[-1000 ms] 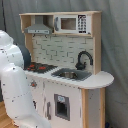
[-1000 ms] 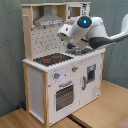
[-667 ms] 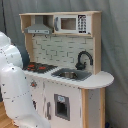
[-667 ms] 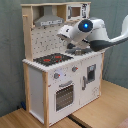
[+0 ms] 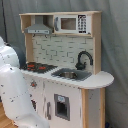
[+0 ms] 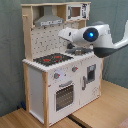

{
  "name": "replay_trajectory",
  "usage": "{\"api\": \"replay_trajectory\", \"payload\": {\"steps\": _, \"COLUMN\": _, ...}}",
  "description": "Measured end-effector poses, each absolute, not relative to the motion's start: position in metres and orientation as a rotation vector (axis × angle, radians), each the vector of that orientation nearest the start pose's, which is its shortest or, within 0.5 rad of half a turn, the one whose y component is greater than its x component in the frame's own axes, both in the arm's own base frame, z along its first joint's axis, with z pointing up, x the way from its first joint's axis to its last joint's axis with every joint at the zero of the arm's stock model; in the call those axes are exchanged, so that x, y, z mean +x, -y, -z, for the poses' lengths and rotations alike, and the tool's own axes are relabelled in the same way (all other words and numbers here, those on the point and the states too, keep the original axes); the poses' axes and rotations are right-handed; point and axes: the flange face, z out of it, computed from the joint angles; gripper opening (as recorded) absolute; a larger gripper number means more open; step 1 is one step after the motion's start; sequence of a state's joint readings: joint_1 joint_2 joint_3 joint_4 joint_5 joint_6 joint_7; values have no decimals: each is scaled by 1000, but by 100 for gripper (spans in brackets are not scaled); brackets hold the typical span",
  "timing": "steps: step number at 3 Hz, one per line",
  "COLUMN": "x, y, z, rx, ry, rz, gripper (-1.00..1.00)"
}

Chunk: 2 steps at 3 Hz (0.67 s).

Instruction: Play with the kitchen

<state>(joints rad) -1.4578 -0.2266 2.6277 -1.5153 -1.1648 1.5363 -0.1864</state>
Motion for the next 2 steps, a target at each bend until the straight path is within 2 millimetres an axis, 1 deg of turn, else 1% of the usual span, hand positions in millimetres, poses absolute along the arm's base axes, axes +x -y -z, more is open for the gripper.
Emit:
{"api": "replay_trajectory", "payload": {"steps": 1, "x": 283, "y": -556, "z": -587, "rx": 1286, "ry": -1229, "rz": -514, "gripper": 100}}
{"api": "replay_trajectory", "payload": {"steps": 2, "x": 283, "y": -566, "z": -548, "rx": 1151, "ry": -1218, "rz": -510, "gripper": 100}}
